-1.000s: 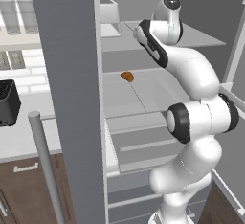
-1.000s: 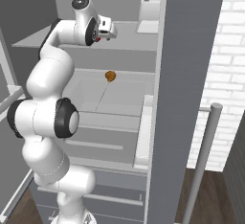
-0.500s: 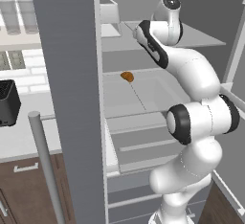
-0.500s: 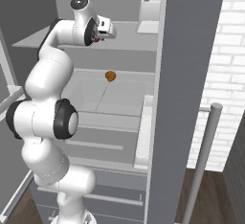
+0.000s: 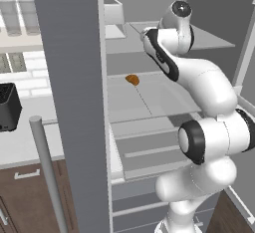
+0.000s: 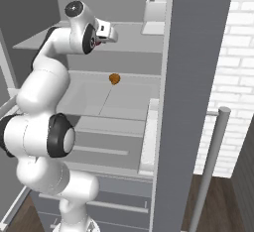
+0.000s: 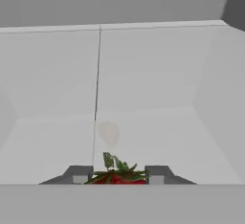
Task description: Take the strawberry from the fridge and place it on top of the pancake, located on the dining counter.
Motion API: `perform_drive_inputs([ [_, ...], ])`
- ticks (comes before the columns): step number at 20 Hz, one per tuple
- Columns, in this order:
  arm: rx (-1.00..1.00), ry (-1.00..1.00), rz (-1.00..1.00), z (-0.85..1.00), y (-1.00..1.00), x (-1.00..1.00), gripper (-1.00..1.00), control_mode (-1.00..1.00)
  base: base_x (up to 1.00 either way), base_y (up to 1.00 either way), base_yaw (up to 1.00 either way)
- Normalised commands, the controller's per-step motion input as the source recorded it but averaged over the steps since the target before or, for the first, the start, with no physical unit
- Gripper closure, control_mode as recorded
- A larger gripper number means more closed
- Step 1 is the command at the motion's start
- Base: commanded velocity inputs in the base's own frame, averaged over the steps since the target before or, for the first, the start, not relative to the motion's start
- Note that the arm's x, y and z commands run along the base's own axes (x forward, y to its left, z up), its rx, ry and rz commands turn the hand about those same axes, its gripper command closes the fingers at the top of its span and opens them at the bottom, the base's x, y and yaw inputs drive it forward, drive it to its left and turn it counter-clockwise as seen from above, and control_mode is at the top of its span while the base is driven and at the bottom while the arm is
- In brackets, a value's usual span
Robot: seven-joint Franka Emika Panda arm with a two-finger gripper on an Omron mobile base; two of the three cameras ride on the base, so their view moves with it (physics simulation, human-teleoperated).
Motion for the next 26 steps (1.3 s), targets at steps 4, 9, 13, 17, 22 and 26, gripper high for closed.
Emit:
perform_drive_inputs([
  [4,0.01,0.00,0.00,0.14,0.00,-0.87,1.00,-1.00,0.00,0.00,0.00],
  [9,0.00,0.01,0.00,0.06,0.00,-1.00,1.00,-1.00,0.00,0.00,0.00],
  [13,0.00,0.01,0.02,0.00,0.00,-1.00,1.00,-1.00,0.00,0.00,0.00],
  [17,0.00,0.04,0.08,-0.07,0.00,-1.00,1.00,-1.00,0.00,0.00,0.00],
  [22,0.00,0.08,0.05,-0.21,0.00,-1.00,1.00,-1.00,0.00,0.00,0.00],
  [26,-0.08,0.12,0.00,-0.47,0.00,-0.96,1.00,-1.00,0.00,0.00,0.00],
])
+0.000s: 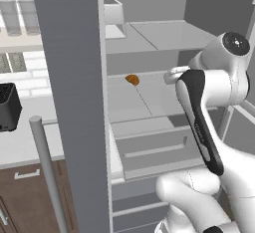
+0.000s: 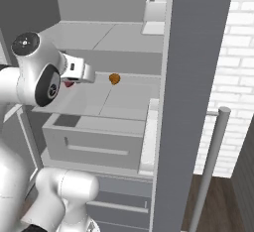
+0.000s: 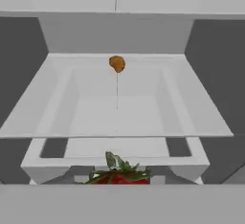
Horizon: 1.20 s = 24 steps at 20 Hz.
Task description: Take the strawberry from the fridge and place it on top of the pancake, located on the dining counter.
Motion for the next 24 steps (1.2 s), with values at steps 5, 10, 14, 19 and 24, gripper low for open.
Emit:
perform_drive_inputs([
  [5,-0.10,0.24,0.02,-0.51,0.00,-0.66,1.00,-1.00,0.00,0.00,0.00],
  [10,-0.01,0.12,0.02,-0.54,0.01,-0.43,1.00,-1.00,0.00,0.00,0.00],
  [14,0.00,0.02,0.00,-0.45,0.02,-0.34,1.00,-1.00,0.00,0.00,0.00],
  [19,0.05,-0.02,0.00,-0.41,0.00,-0.26,1.00,-1.00,0.00,0.00,0.00],
  [24,0.04,0.00,-0.04,-0.41,0.01,-0.18,1.00,-1.00,0.00,0.00,0.00],
])
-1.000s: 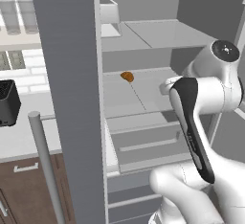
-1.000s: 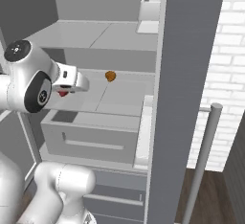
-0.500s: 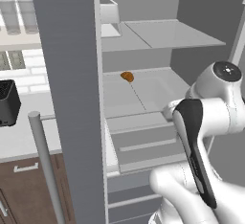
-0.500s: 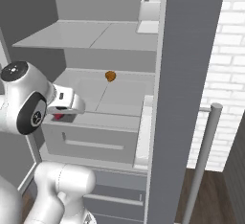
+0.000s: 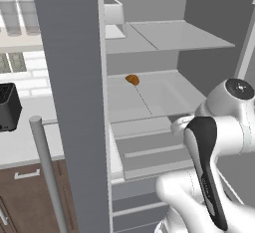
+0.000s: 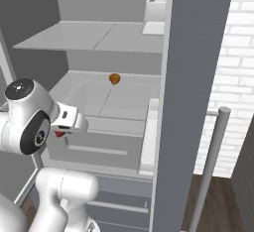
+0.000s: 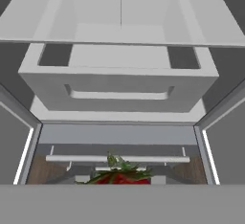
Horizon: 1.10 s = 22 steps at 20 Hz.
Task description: Take the strawberry from the fridge and place it on top of the pancake, located on the dining counter.
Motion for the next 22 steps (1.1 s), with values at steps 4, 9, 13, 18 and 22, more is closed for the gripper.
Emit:
perform_drive_inputs([
  [4,-0.01,0.06,-0.05,-0.22,0.00,-0.03,1.00,-1.00,0.00,0.00,0.00],
  [9,0.00,0.00,-0.02,-0.21,0.00,-0.05,1.00,-1.00,0.00,0.00,0.00],
  [13,0.00,0.00,0.00,0.00,0.00,0.00,1.00,-1.00,0.00,0.00,0.00],
  [18,0.00,0.00,0.00,0.00,0.00,0.00,1.00,-1.00,0.00,0.00,0.00],
  [22,0.00,0.00,0.00,0.00,0.00,0.00,1.00,1.00,-0.09,0.05,0.00],
])
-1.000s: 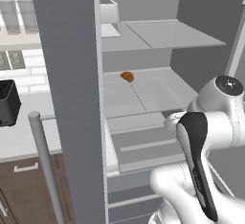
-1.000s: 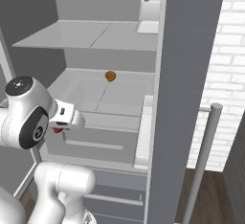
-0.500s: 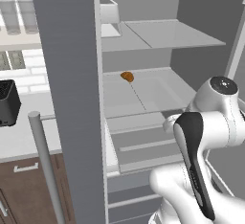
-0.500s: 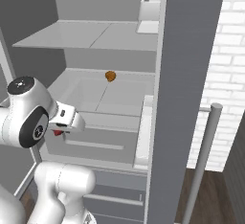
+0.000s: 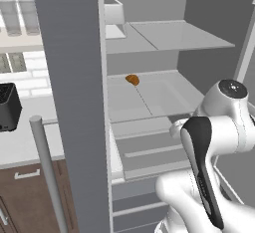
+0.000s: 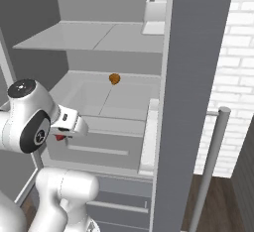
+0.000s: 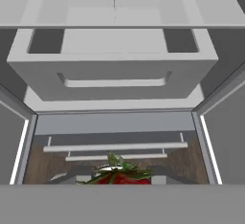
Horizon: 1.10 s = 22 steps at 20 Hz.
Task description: Take the strawberry from the fridge and place it on top of the pancake, located on the dining counter.
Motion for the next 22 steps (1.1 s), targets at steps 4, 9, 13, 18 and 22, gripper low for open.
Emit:
perform_drive_inputs([
  [4,0.00,0.00,0.00,0.00,0.00,0.00,1.00,1.00,-0.75,0.22,-0.14],
  [9,0.00,0.00,0.00,0.00,0.00,0.00,1.00,1.00,-0.61,0.07,-0.35],
  [13,0.00,0.00,0.00,0.00,0.00,0.00,1.00,1.00,-0.58,0.14,-0.57],
  [18,0.00,0.00,0.00,0.00,0.00,0.00,1.00,1.00,-0.42,0.16,-0.79],
  [22,0.00,0.00,0.00,0.00,0.00,0.00,1.00,1.00,-0.44,0.04,-0.85],
])
